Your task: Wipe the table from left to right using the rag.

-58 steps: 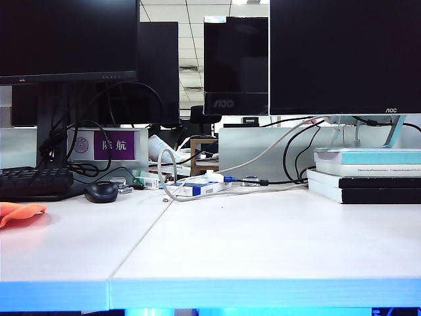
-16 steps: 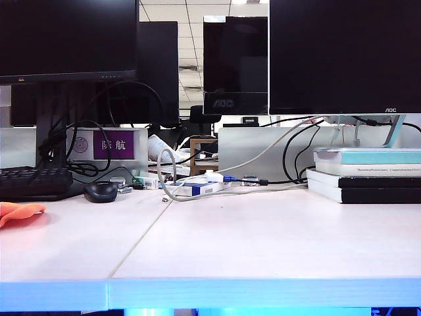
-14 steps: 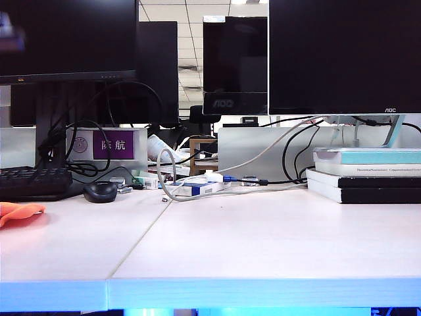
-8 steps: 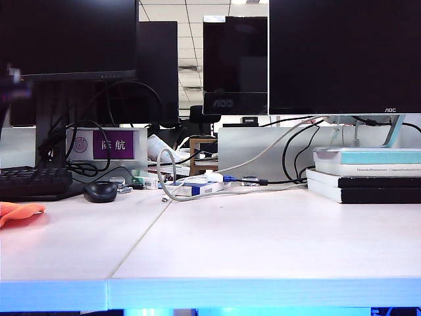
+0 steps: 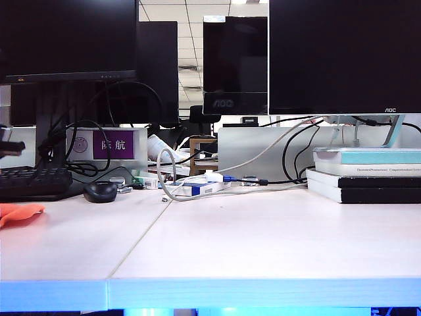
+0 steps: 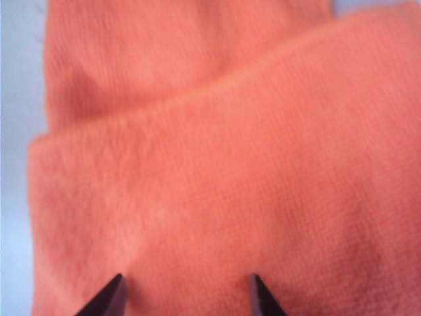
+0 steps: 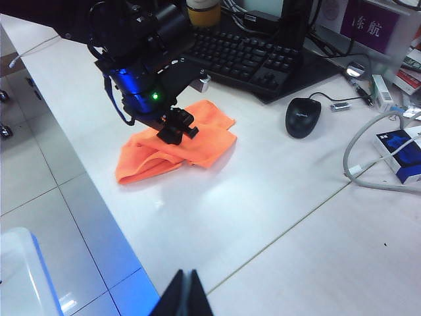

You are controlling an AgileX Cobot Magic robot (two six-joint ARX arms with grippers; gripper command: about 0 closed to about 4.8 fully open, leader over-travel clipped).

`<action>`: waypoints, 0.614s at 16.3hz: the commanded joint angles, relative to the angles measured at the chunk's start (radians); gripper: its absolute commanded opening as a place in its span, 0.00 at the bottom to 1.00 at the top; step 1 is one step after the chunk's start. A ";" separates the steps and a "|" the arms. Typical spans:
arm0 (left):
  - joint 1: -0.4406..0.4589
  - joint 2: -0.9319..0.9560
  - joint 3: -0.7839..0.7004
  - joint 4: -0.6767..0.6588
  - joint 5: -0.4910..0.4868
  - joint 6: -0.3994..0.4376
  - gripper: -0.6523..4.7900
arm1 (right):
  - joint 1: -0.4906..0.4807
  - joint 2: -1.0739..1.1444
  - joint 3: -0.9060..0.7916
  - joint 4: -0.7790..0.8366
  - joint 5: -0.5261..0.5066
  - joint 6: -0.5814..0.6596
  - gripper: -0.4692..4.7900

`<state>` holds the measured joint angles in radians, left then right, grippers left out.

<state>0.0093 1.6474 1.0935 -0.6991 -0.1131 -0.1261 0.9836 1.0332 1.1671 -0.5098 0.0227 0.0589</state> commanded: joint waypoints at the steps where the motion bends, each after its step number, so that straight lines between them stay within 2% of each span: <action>1: -0.001 0.046 0.003 0.033 0.010 0.022 0.57 | 0.001 -0.001 0.007 0.012 -0.002 0.001 0.08; 2: -0.002 0.115 0.002 0.024 0.046 0.021 0.55 | 0.001 -0.001 0.007 0.012 -0.001 0.001 0.08; 4: -0.003 0.148 0.001 0.006 0.056 0.025 0.16 | 0.001 -0.001 0.007 0.012 0.001 0.001 0.08; 5: -0.005 0.147 0.001 -0.029 0.118 0.133 0.11 | 0.000 -0.001 0.007 0.012 0.002 0.001 0.08; 6: -0.010 0.147 0.001 -0.045 0.143 0.166 0.11 | 0.000 -0.001 0.007 0.011 0.002 0.001 0.08; 8: -0.140 0.147 0.001 -0.071 0.163 0.205 0.11 | 0.000 -0.002 0.007 0.002 0.005 0.001 0.08; 10: -0.233 0.147 0.001 -0.090 0.167 0.204 0.11 | 0.000 -0.002 0.007 -0.064 0.006 0.001 0.08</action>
<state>-0.1917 1.7611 1.1217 -0.7032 -0.0563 0.0750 0.9833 1.0336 1.1679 -0.5491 0.0261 0.0589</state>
